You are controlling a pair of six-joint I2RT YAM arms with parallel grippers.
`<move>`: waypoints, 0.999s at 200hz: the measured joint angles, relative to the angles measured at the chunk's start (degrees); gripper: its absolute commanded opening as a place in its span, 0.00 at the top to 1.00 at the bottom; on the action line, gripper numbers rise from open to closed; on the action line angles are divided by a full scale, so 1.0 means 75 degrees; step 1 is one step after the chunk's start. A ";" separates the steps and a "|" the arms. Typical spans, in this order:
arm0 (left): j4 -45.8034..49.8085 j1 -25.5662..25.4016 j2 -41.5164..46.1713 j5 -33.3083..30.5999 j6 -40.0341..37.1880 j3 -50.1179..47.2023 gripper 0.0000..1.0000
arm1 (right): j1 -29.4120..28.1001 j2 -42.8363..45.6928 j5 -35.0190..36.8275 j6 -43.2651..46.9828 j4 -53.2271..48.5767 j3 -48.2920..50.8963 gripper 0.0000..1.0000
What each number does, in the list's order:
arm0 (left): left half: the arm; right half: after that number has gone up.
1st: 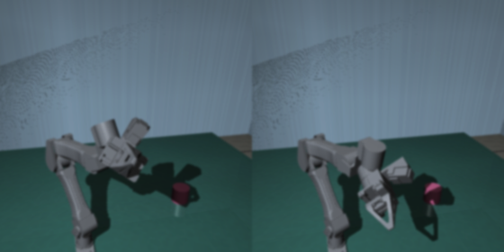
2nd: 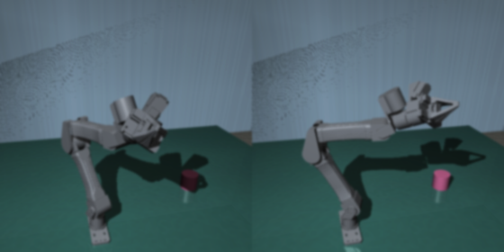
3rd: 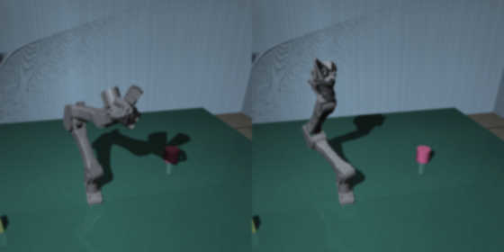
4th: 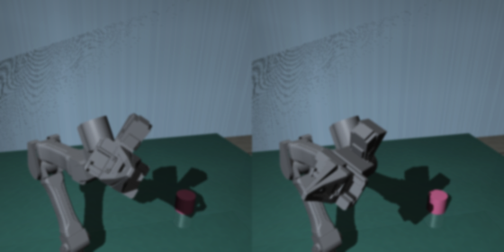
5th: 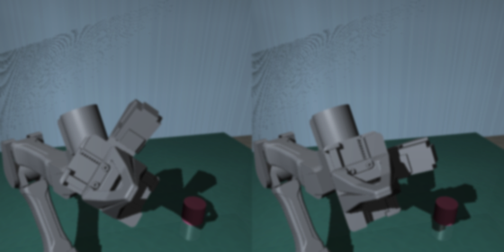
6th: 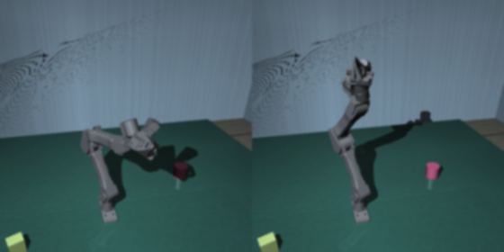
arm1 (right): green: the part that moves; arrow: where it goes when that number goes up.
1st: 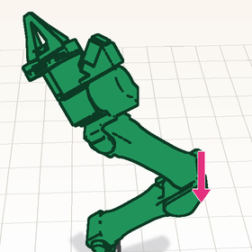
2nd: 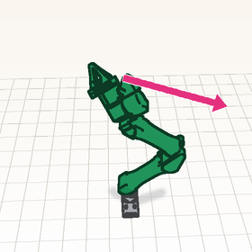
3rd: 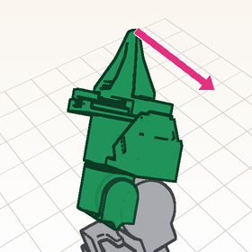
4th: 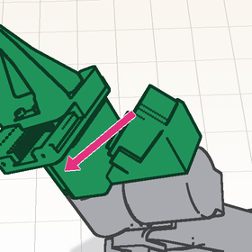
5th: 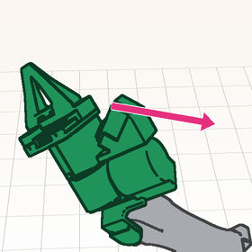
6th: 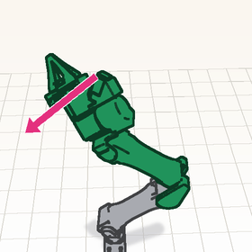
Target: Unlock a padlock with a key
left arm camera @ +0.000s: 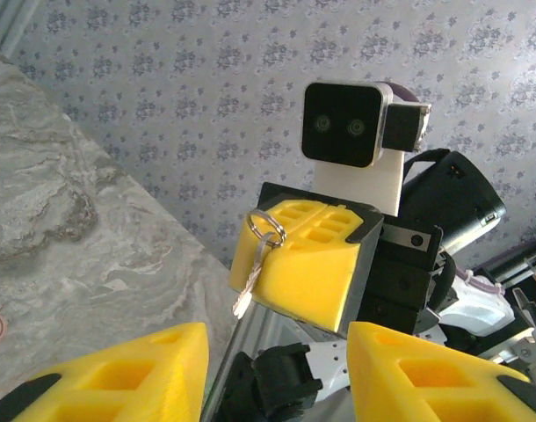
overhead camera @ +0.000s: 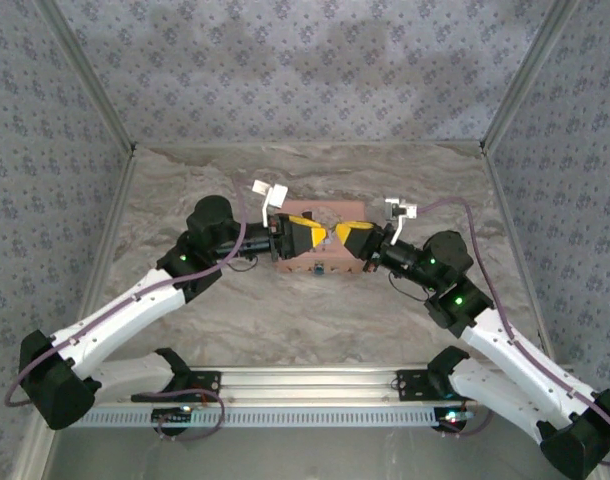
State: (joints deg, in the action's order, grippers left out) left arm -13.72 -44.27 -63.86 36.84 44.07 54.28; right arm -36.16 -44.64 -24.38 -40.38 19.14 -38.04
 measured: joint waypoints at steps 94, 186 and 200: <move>-0.0137 -0.0216 -0.0102 0.0178 -0.0006 0.0000 0.64 | -0.0154 0.0003 0.0006 -0.0256 0.0376 0.0032 1.00; -0.0219 -0.0216 -0.0108 0.0178 -0.0012 0.0000 0.73 | -0.0233 0.0006 -0.0020 -0.0309 0.0504 0.0096 1.00; -0.0230 -0.0224 -0.0108 0.0189 -0.0012 0.0003 0.70 | -0.0233 0.0006 -0.0015 -0.0309 0.0504 0.0105 1.00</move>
State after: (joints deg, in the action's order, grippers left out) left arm -15.44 -45.95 -64.66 38.26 43.99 54.30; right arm -37.91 -44.60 -24.49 -42.70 22.92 -37.26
